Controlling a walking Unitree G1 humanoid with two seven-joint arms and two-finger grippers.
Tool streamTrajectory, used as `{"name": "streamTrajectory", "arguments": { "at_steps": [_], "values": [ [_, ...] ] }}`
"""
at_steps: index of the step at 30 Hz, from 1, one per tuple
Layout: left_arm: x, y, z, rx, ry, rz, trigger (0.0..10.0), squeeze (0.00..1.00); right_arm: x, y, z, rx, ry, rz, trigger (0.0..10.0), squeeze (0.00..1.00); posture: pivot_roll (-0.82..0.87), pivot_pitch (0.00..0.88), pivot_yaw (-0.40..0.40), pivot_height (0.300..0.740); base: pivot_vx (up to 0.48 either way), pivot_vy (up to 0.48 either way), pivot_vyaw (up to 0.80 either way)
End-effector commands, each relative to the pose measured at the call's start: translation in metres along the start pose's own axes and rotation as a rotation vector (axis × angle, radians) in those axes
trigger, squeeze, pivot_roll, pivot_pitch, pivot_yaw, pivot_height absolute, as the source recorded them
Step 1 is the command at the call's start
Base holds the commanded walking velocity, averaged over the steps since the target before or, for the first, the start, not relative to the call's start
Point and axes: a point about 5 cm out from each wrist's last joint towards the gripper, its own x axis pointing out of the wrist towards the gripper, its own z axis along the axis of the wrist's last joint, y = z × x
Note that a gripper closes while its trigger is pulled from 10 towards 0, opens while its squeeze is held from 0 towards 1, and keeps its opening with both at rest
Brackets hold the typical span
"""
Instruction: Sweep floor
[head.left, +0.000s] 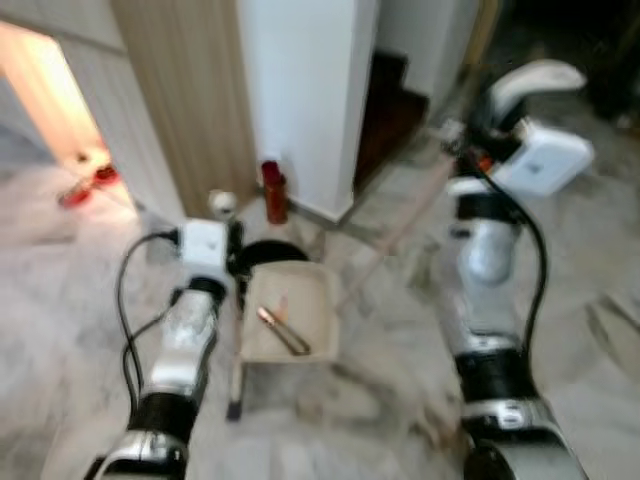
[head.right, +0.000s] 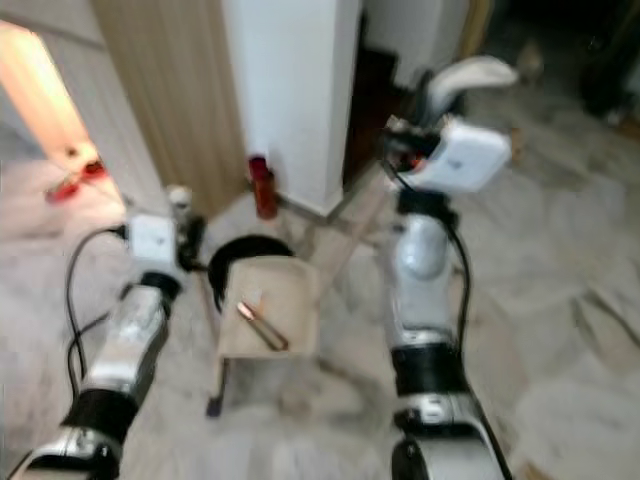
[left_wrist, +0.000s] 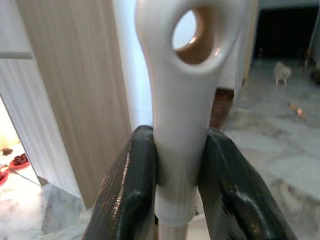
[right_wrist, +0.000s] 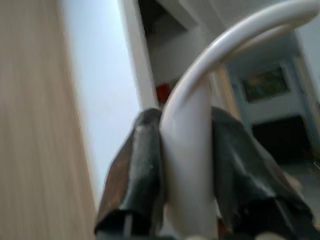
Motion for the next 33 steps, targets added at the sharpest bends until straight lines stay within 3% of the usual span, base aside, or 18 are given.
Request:
{"name": "streamTrajectory", "arguments": {
  "at_steps": [1,13,33],
  "values": [
    [0.0028,0.0083,0.0102,0.020,-0.050,0.020,10.0,0.00,0.0085,0.0152,0.0159,0.059,-0.075,0.021,10.0,0.00,0.13,0.000,-0.026,0.740,0.319,0.000,0.00],
    [0.0020,0.0086,0.0090,0.022,-0.044,0.014,10.0,0.00,0.0093,0.0123,0.0153,0.098,-0.066,-0.007,10.0,0.00,0.13,0.000,-0.024,0.740,0.318,0.000,0.00],
    [-0.0027,0.0091,0.0018,0.025,-0.020,0.012,10.0,0.00,0.0148,0.0119,0.0186,0.120,-0.078,-0.030,10.0,0.00,0.13,0.000,-0.025,0.740,0.000,0.000,0.00]
  ]
}}
